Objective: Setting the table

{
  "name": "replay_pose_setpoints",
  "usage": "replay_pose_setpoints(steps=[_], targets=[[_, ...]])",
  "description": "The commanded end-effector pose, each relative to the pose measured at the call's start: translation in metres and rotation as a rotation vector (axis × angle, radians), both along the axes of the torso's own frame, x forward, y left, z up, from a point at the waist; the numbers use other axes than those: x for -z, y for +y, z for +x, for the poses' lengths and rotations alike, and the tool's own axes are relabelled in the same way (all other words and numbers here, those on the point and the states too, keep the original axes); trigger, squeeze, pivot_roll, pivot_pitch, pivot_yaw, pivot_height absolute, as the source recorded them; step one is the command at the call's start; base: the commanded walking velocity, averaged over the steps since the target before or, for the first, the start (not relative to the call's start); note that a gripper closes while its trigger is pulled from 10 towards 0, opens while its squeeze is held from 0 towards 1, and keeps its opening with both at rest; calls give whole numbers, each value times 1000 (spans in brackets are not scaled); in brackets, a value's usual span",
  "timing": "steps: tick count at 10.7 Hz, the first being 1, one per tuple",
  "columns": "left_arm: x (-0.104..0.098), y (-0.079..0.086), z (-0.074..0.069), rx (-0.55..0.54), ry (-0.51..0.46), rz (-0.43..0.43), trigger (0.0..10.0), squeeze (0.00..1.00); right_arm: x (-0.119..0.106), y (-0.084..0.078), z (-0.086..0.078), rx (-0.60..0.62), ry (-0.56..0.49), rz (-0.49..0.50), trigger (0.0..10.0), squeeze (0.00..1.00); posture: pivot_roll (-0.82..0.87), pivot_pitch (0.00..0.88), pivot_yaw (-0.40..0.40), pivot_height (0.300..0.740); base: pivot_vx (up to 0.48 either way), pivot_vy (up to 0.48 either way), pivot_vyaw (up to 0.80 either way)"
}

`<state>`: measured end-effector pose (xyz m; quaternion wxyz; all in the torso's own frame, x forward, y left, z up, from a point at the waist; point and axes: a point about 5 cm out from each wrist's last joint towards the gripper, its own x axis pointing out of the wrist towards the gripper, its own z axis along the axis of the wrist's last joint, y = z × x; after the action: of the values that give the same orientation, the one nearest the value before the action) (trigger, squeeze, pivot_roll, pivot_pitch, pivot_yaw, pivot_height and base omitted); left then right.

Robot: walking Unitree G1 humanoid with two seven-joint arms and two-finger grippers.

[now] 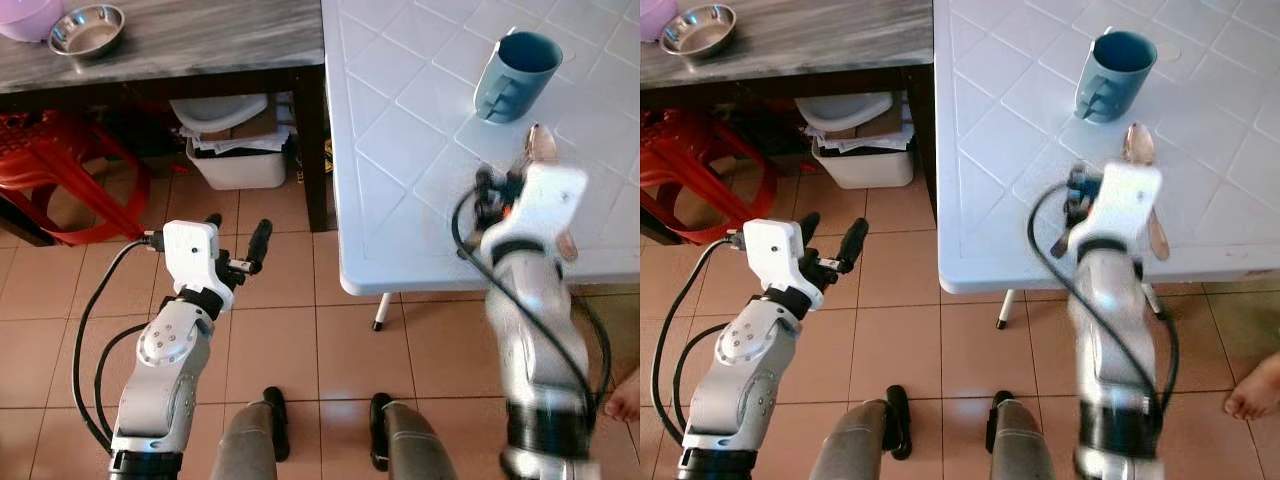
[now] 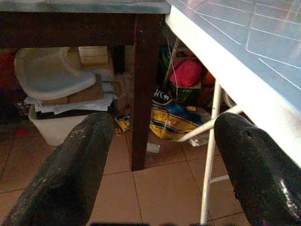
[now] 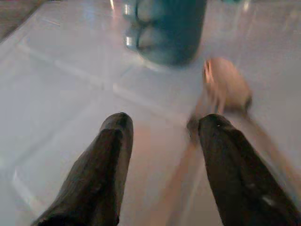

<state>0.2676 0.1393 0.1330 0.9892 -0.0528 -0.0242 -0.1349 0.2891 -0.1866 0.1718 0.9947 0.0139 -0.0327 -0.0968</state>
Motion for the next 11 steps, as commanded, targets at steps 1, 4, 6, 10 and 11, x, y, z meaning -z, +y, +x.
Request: replay_pose_setpoints(steps=[1, 4, 6, 10, 11], targets=[[3, 2, -1, 7, 10, 5, 10000, 0, 1, 1, -5, -2, 16, 9, 10000, 992, -4, 244, 81, 740, 0, 0, 0], [4, -1, -2, 21, 10, -4, 10000, 0, 10, -2, -5, -32, 87, 24, 10000, 0, -10, 247, 81, 740, 0, 0, 0], [3, -1, -2, 20, 10, -7, 10000, 0, 8, -2, -2, -60, 98, 18, 10000, 0, -5, 252, 81, 740, 0, 0, 0], [3, 0, -3, 25, 14, -5, 10000, 0, 2, -9, 2, -45, 85, 52, 10000, 0, -2, 263, 92, 740, 0, 0, 0], [3, 0, -4, 30, 15, -5, 10000, 0, 6, -13, 1, -11, 104, 87, 10000, 0, -1, 265, 93, 740, 0, 0, 0]])
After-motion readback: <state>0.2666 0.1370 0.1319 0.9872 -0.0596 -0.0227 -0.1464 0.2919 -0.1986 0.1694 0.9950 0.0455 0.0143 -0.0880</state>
